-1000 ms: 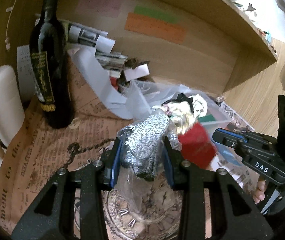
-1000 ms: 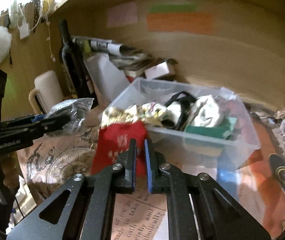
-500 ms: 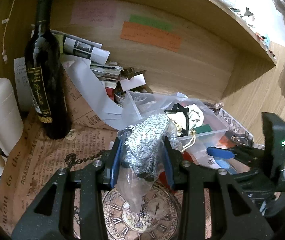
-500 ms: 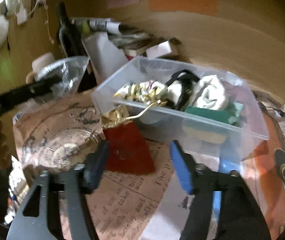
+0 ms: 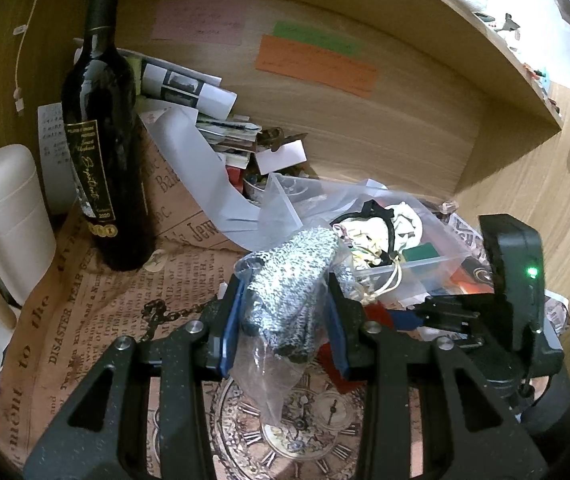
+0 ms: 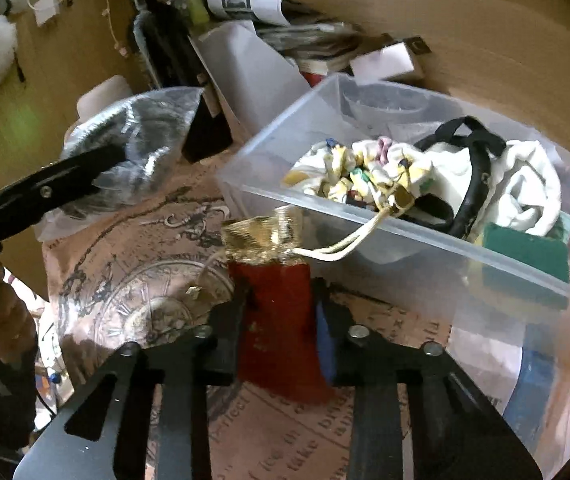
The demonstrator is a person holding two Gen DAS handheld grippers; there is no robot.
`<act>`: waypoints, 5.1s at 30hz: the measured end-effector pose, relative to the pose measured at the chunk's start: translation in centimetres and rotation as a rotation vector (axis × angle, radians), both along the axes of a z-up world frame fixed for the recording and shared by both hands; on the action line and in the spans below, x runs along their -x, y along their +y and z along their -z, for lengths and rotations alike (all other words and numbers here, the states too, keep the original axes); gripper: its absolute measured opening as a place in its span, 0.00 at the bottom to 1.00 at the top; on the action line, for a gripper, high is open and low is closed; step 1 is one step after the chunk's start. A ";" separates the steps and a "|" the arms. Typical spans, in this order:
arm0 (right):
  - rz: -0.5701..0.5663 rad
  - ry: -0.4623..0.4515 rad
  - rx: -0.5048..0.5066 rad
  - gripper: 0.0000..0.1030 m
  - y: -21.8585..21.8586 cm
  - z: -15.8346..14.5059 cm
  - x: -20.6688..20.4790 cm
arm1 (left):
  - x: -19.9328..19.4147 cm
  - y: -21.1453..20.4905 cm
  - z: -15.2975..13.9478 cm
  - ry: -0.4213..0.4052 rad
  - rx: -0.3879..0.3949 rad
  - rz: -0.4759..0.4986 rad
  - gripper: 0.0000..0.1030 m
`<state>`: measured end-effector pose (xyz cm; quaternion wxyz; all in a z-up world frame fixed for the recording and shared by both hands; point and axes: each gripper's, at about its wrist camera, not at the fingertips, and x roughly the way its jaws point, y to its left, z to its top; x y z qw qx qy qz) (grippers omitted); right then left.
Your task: Organize soft objects
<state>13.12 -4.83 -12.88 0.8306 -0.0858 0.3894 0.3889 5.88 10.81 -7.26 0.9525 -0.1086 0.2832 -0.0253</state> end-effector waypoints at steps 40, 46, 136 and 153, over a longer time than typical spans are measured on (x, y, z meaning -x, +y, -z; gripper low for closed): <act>0.270 -0.170 -0.070 0.16 -7.6 -4.1 -6.7 | -12.9 -6.5 0.2 0.090 -0.083 0.112 0.36; 0.288 -0.180 -0.004 0.30 -7.8 -3.6 -6.8 | -14.3 -7.2 1.9 0.148 -0.096 0.144 0.38; 0.381 -0.539 -0.256 1.00 -11.8 -13.2 7.6 | 2.9 -8.1 -8.6 -0.336 -0.172 -0.011 1.00; 0.380 -0.532 -0.264 1.00 -11.7 -13.1 7.7 | 2.6 -6.9 -8.5 -0.342 -0.161 0.044 1.00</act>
